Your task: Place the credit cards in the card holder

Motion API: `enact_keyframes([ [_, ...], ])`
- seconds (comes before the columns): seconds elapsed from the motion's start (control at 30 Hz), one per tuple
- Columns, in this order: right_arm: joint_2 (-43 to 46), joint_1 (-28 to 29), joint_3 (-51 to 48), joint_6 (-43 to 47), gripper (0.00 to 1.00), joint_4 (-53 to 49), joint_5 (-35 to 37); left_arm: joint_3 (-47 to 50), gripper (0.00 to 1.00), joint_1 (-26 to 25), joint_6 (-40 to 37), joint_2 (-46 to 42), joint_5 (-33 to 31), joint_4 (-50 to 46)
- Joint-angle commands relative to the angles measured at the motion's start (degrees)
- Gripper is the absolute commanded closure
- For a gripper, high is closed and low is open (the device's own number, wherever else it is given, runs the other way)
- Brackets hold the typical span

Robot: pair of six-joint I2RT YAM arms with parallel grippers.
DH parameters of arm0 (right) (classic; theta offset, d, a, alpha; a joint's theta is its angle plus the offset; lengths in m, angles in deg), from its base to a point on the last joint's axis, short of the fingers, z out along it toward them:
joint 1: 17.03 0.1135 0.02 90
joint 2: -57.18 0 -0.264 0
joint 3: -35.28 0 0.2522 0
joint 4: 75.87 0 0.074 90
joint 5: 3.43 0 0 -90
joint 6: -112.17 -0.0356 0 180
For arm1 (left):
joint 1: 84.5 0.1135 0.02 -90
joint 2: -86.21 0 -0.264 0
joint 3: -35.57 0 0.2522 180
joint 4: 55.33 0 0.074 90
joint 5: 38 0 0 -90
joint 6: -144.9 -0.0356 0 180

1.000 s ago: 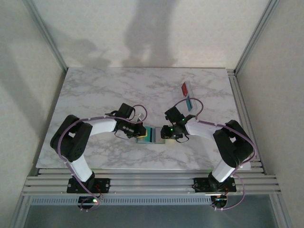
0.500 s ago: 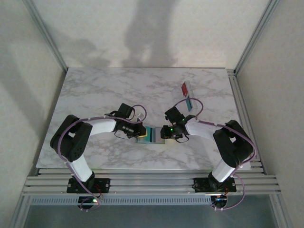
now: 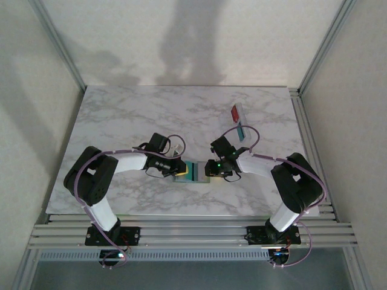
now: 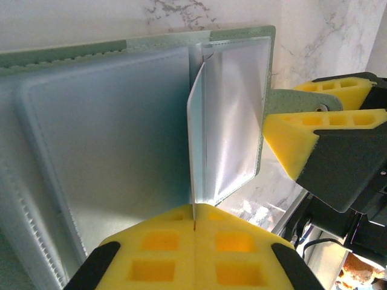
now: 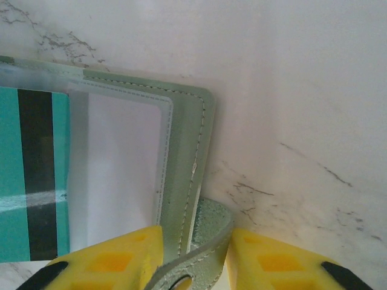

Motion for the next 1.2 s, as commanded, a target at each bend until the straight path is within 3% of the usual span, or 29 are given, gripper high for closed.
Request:
enact_keyframes([
  [0.0, -0.84, 0.21, -0.65, 0.09, 0.69, 0.94, -1.80, 1.33, 1.00, 0.35, 1.19, -0.21, 0.54, 0.38],
  [0.43, -1.34, 0.24, -0.67, -0.48, 0.69, 2.08, -2.61, 2.49, 1.00, 1.23, 0.53, -0.93, -2.51, -0.69],
  [1.17, -1.66, 0.24, -1.41, -0.65, 0.67, 3.88, -4.26, 1.54, 1.00, 1.23, 4.15, 0.56, 1.04, 4.60],
])
